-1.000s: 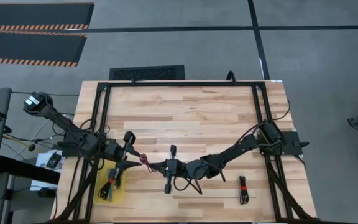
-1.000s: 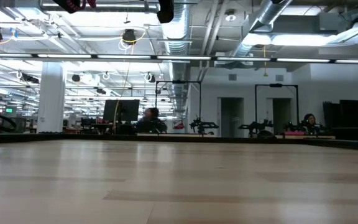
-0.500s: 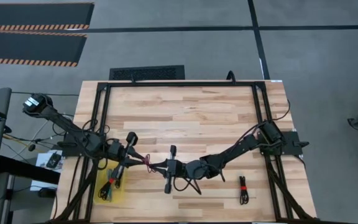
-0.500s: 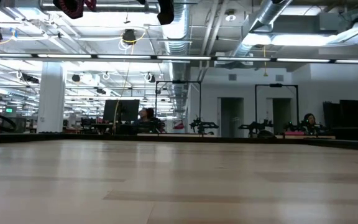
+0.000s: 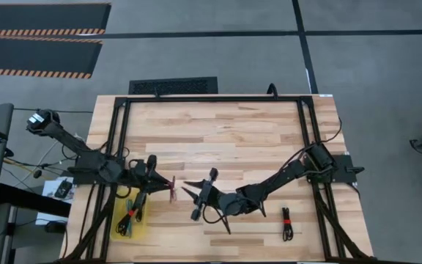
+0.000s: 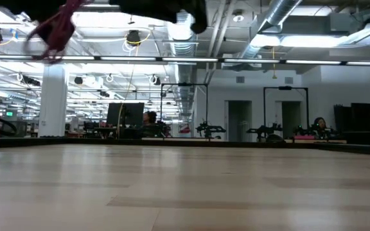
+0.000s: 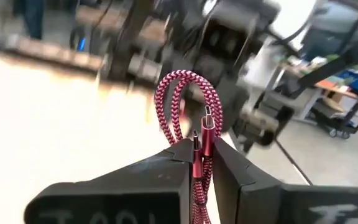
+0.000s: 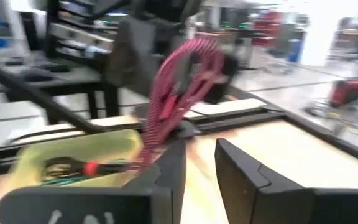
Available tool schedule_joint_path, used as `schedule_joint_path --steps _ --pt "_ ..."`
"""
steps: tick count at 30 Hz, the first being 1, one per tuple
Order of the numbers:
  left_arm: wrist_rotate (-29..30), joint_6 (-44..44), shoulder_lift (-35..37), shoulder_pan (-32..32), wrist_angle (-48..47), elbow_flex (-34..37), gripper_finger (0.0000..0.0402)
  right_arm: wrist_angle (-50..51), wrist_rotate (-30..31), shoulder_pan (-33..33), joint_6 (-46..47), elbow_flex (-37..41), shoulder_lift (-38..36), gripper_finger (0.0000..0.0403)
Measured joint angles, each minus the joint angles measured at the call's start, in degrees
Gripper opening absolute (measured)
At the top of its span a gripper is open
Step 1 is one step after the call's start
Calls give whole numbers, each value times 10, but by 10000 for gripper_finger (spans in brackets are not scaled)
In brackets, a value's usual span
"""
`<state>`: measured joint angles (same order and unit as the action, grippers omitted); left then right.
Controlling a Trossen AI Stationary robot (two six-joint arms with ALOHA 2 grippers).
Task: Pick and place USB-C Cables
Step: Put the pink charger cable into the yellow bin
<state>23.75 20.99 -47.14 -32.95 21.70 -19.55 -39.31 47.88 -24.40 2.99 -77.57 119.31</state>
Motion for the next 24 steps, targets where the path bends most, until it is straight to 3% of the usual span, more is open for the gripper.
schedule_joint_path --steps 7,12,20,24 --pt "42 256 84 -86 -272 -34 12 13 135 -22 -16 0 0 131" --pt "73 440 97 -191 -387 -59 13 13 194 -37 -31 0 0 143" --pt "98 729 87 -341 -619 -96 13 12 215 -49 -30 0 0 151" --pt "96 862 40 -392 -650 -77 14 12 215 -49 -30 0 0 151"
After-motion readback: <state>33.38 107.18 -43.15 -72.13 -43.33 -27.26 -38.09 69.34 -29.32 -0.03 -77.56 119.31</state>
